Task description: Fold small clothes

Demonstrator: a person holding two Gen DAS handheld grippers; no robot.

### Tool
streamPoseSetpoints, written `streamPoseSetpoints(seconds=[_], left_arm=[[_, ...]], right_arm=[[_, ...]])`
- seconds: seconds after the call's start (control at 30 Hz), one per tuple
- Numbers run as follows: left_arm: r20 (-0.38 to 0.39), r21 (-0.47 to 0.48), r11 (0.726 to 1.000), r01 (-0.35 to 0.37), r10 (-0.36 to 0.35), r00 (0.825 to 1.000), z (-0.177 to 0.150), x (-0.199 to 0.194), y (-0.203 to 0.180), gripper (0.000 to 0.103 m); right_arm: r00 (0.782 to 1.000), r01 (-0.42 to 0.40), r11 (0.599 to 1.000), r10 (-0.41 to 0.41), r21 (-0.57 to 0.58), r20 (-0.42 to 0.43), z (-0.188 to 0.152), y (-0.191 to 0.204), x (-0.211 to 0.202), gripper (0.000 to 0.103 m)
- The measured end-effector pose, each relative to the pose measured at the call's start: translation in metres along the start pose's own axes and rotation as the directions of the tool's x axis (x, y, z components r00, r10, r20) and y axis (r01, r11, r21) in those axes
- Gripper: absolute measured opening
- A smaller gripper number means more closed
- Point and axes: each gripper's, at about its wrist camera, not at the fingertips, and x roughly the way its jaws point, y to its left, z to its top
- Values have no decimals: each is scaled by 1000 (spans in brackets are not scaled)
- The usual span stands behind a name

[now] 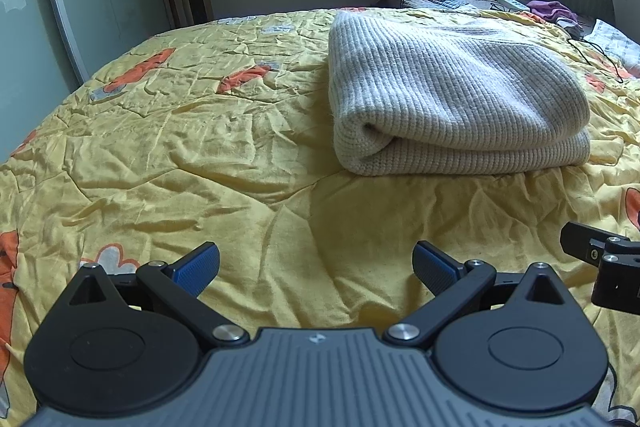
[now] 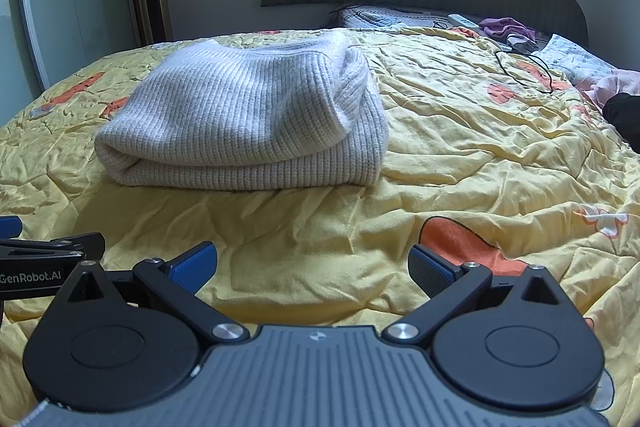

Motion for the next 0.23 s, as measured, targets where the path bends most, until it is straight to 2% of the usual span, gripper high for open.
streamPoseSetpoints(seconds=[0.23], left_arm=[[23,15,1000,-1,0,1000,0,-2,-1,103]], right_arm=[[1000,-4,1000,4,5,0,0,-1,1,103]])
